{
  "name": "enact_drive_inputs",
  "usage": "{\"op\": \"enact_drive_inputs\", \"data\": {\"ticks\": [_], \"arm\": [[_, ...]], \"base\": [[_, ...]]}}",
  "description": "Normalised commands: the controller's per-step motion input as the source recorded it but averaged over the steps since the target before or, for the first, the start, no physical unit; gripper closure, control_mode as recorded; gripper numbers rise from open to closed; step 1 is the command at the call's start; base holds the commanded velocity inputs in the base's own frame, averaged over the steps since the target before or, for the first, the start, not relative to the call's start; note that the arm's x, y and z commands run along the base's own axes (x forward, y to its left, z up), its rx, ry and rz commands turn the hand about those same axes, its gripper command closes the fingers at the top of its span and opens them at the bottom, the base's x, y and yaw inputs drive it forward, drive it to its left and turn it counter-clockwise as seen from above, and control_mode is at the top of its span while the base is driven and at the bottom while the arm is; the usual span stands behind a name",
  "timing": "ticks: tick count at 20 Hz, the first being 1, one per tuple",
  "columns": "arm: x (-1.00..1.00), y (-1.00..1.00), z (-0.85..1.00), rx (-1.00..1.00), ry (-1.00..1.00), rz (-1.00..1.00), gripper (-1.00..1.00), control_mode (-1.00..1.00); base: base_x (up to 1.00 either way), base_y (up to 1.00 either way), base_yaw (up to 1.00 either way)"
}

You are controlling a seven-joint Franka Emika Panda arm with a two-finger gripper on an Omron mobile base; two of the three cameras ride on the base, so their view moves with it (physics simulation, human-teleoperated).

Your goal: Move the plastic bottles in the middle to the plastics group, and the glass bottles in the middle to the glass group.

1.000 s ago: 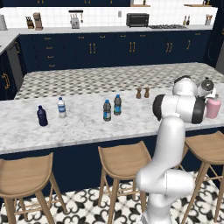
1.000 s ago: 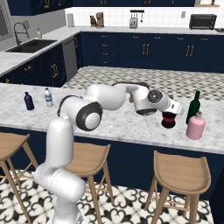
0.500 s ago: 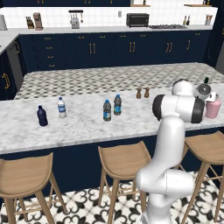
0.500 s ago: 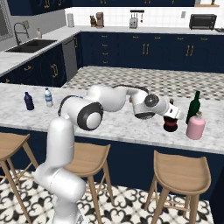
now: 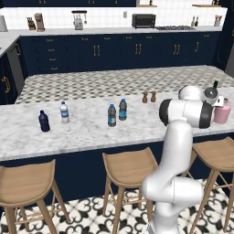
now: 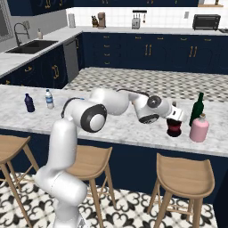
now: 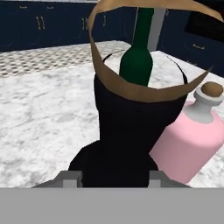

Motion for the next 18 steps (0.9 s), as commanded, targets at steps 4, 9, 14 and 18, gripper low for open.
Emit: {"op": "enact_drive_inputs", "data": {"ticks": [4,9,14,18], "arm": [[0.19,-0.02,0.11,0.05,0.06,0.00,1.00,-1.00],[0.13,-0.07,0.05,0.11,0.00,0.00,1.00,-1.00],[0.05,-0.01,-0.07,0.02,0.00,0.00,1.00,-1.00],[0.34,0.00,-0.05,0.00,-0.01,0.00,1.00,-1.00]], "base": [[0.00,0.00,0.00],[0.00,0.00,0.00],[0.00,0.00,0.00],[0.00,0.00,0.00]]}}
